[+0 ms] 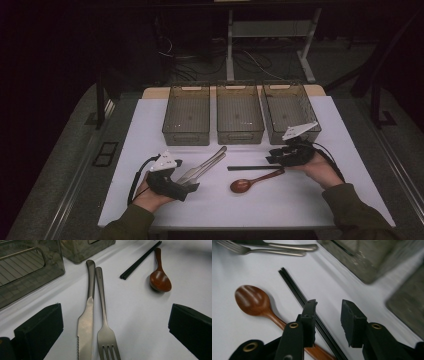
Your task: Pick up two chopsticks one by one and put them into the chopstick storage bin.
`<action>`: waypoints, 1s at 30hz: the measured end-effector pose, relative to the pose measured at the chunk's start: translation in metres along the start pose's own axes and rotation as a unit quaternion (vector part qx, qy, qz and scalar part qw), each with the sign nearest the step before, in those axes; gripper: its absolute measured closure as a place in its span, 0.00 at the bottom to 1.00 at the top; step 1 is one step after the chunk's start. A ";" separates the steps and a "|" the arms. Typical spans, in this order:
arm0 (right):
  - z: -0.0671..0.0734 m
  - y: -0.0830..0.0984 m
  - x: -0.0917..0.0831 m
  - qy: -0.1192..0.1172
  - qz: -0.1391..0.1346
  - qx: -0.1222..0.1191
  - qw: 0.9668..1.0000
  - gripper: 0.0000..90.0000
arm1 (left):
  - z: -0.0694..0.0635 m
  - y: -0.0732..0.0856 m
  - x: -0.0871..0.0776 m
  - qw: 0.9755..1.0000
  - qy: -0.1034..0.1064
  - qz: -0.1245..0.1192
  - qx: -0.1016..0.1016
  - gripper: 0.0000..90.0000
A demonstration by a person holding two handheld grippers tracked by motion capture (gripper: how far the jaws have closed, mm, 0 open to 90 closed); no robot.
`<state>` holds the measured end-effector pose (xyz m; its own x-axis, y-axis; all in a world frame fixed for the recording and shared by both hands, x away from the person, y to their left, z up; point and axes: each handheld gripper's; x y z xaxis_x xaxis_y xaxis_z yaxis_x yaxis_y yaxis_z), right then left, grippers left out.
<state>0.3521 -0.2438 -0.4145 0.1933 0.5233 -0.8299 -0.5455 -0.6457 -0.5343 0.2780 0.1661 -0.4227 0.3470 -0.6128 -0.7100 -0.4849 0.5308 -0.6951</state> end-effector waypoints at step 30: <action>0.030 -0.040 0.064 -0.011 0.062 -0.139 0.988 0.84 | 0.000 0.000 -0.001 1.000 0.001 0.000 0.002 0.00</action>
<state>0.3621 -0.1678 -0.4409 0.1189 0.4404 -0.8899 -0.3187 -0.8319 -0.4542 0.2778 0.1667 -0.4223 0.3452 -0.6145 -0.7093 -0.4819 0.5325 -0.6959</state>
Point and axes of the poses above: each handheld gripper's, and its own axes: x roughly forward along the jaws, y roughly out of its underside, z roughly to its left, and after that the axes turned 11 degrees about z, right-handed
